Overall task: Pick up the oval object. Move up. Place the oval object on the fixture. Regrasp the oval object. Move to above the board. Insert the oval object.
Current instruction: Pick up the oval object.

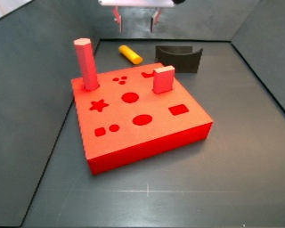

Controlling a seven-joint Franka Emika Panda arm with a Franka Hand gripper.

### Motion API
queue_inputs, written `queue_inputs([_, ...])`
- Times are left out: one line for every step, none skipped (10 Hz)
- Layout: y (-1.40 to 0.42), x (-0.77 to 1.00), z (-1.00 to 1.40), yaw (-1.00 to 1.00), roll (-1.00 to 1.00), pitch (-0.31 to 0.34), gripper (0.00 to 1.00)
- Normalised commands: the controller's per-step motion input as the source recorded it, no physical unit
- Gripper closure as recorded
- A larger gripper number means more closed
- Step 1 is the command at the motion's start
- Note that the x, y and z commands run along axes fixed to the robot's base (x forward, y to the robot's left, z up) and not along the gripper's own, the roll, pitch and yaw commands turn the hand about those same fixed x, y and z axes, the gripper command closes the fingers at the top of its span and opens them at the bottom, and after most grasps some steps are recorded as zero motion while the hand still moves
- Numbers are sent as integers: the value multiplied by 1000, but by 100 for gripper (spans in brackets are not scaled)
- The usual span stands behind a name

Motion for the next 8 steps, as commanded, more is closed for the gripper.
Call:
queue_inputs([123, -146, -814, 103, -171, -64, 0])
queue_inputs([63, -189, -957, 117, -89, -44, 0])
queue_inputs([26, -237, -983, 111, -49, -64, 0])
queue_inputs([0, -174, -851, 109, -83, -121, 0])
queue_inputs([0, -111, -783, 109, -94, -164, 0])
queue_inputs([0, -37, -774, 140, -83, -197, 0])
queue_inputs([0, 0, -637, 137, -117, -264, 0])
queue_inputs([0, 0, -451, 117, -211, -290, 0])
